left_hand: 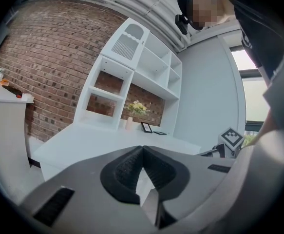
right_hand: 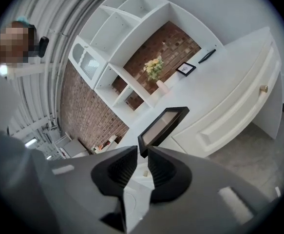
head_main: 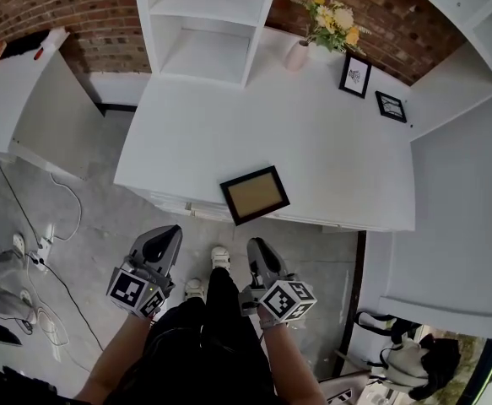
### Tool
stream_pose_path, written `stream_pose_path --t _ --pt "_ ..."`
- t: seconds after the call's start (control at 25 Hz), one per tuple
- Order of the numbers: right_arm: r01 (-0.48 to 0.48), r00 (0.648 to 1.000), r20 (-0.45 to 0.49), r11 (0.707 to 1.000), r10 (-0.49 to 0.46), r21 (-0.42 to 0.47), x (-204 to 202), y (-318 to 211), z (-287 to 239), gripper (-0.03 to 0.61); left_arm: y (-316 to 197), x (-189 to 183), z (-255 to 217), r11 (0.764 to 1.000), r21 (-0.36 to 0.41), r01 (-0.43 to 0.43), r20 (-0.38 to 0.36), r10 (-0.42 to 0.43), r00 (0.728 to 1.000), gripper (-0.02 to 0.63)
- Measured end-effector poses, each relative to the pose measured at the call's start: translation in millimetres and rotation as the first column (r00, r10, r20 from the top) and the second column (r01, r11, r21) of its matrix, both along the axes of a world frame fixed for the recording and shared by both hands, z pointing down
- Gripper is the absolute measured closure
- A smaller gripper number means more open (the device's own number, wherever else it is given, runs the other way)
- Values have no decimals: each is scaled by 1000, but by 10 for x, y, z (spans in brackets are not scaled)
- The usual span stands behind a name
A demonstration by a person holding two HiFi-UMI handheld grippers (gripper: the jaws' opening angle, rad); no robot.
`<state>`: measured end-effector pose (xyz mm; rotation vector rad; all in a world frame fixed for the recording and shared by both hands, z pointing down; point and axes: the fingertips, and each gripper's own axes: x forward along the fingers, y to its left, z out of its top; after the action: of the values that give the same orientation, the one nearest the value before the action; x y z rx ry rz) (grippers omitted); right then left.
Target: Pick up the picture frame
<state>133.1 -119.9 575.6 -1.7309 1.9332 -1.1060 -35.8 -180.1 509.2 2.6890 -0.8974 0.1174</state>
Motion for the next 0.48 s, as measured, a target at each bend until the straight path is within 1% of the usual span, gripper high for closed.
stream_pose_path --t 0.12,0.24,0.32,0.48 --pt "25 998 52 1000 -25 -7 -22 -68 62 503 -33 39 30 1000 -8 8 6 -8 1000 611" --pt "32 992 126 999 -29 -18 -32 -133 125 481 -60 57 79 1000 -23 18 13 -17 1000 611" --pt "27 981 192 999 -21 -30 -37 -178 176 470 -70 62 123 999 -38 27 20 -27 999 611" --pt "23 949 316 999 -9 -39 -59 -257 237 445 -77 110 182 998 -48 35 30 -33 999 611"
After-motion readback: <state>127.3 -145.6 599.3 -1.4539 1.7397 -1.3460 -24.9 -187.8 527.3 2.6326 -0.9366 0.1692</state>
